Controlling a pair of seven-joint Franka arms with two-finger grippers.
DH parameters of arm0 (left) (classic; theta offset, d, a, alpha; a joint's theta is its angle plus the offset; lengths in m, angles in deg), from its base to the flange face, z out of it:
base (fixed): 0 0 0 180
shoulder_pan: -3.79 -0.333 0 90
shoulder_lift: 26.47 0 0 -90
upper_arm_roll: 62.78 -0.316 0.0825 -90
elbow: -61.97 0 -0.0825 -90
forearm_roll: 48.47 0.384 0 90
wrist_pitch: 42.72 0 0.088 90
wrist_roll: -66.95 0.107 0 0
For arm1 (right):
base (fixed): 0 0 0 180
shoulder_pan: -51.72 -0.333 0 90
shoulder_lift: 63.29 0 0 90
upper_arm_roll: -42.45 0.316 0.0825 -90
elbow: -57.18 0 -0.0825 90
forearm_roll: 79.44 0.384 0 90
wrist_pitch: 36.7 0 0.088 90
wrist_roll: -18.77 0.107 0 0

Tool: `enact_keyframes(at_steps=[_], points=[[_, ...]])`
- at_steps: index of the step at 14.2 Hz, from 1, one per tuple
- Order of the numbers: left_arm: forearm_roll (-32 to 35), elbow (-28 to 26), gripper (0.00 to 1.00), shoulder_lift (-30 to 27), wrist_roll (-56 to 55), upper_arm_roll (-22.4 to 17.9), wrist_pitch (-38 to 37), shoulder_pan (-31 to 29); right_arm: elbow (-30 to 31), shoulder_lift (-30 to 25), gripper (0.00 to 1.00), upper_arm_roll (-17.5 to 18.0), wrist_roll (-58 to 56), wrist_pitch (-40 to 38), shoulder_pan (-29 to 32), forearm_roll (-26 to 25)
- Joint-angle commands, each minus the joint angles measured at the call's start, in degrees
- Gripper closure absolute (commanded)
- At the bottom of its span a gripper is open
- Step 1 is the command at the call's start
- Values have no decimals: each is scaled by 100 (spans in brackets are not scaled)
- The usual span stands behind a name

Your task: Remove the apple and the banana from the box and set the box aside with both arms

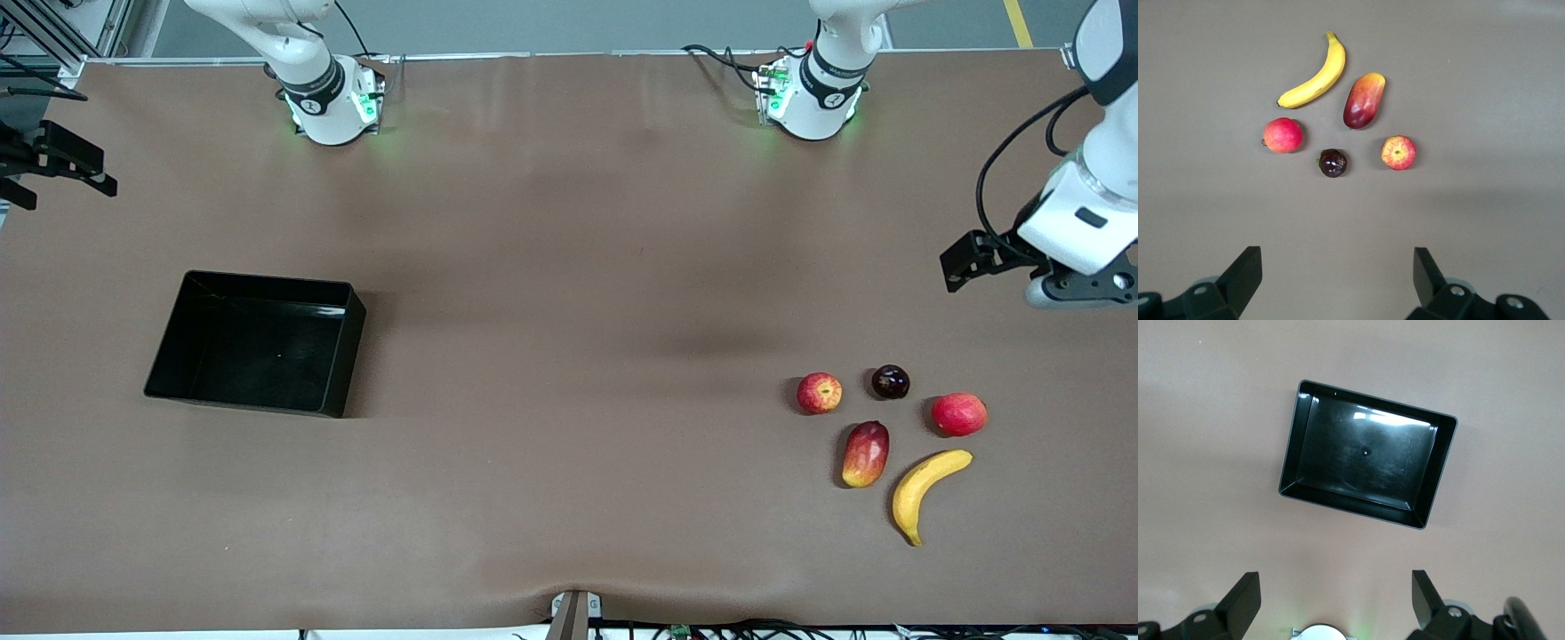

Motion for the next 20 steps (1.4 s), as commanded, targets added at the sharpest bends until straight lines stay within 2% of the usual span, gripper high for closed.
enact_keyframes(at_steps=[1,3,4,5,7,10,12,20], points=[[-102,36,0,-269,35,-797,-190,921,148,-130,0,-8,103,188,-178,-130],[-119,45,0,-313,79,-1238,-523,1354,157,-130,0,-16,103,171,-161,-130],[-233,-16,0,-418,105,-1275,-559,1399,166,-121,0,-25,103,171,-135,-139],[-338,-95,0,-489,105,-1275,-568,1400,166,-121,0,-34,112,179,-126,-147],[-453,-262,0,-647,105,-1275,-568,1365,166,-104,0,-8,260,153,-187,-541],[-568,-745,0,-1104,105,-1275,-472,1329,166,-104,0,1,595,83,-196,-534],[-568,-816,0,-1236,105,-1284,-472,1329,157,-104,0,1,595,83,-188,-499],[-744,-553,0,-982,263,-1284,-472,1277,166,-112,0,1,604,65,-196,-385]])
